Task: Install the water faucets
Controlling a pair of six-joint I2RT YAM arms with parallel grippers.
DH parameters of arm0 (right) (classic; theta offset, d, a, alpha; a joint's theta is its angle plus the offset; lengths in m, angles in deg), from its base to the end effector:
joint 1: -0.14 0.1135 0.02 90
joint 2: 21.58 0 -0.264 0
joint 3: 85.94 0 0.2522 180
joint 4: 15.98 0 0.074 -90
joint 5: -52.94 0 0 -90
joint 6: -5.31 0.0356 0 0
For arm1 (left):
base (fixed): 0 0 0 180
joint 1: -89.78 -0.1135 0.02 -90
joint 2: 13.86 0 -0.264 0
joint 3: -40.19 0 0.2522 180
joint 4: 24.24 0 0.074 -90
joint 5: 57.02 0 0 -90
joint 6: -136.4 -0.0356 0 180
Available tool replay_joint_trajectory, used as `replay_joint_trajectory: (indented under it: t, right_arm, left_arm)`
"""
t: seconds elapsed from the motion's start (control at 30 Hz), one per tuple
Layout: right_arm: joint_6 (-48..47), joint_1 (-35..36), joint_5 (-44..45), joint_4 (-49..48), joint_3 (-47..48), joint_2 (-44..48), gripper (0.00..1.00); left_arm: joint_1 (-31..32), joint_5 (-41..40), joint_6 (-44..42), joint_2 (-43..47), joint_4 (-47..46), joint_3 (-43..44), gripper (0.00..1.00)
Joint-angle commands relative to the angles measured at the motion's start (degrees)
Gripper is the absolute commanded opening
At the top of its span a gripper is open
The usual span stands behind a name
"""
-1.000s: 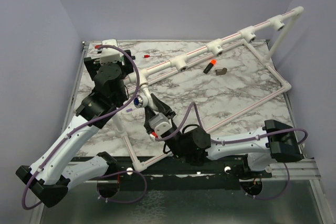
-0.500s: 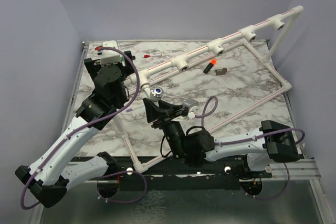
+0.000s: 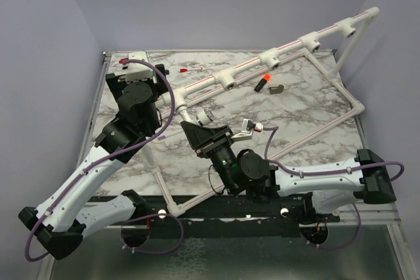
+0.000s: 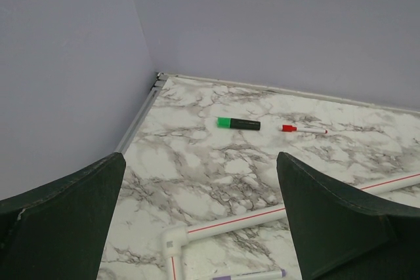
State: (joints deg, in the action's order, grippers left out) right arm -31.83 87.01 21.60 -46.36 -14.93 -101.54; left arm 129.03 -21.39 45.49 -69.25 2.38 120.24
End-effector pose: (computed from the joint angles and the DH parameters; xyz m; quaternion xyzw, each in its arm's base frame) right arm 0.0472 0.3071 0.3680 0.2434 0.5880 0.5813 0.5070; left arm 0.1685 -0.1003 0.4328 -0.0786 0.7098 0.1073 0.6917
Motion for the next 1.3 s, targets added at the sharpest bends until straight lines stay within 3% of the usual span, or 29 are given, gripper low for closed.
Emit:
replay_joint_trajectory:
  t: [0.0, 0.1, 0.33, 0.47, 0.7, 0.87, 1.27]
  right_arm:
    - [16.92, -1.99, 3.43, 14.55, -0.21, 0.74, 0.0]
    - [16.19, -2.06, 2.38, 15.54, -0.22, 1.47, 0.04]
    - [4.25, -2.05, 2.13, 12.18, -2.45, 4.06, 0.57]
    - [-1.59, -2.01, 1.27, 7.77, -4.46, 5.7, 0.72]
    - [-13.78, -2.06, -1.69, 1.53, -8.67, 11.63, 0.73]
    - [-22.82, -2.04, -5.16, 4.83, -8.66, 16.19, 0.73]
    - [-66.36, -2.05, -23.43, 8.59, -5.38, 23.81, 0.73]
  left_arm:
    - [1.36, 1.19, -1.1, 0.53, 5.68, -1.93, 0.99]
    - [1.36, 1.12, -1.1, 0.32, 5.77, -1.88, 0.99]
    - [1.35, 0.72, -1.22, -0.14, 5.88, -1.52, 0.99]
    - [1.36, 0.35, -1.35, -0.23, 6.15, -1.11, 0.99]
    - [1.36, 0.28, -1.64, -0.42, 5.78, -1.17, 0.99]
    - [1.35, 0.17, -1.99, -0.71, 5.31, -1.35, 0.99]
    - [1.36, -0.38, -2.69, -1.74, 5.4, -0.28, 0.99]
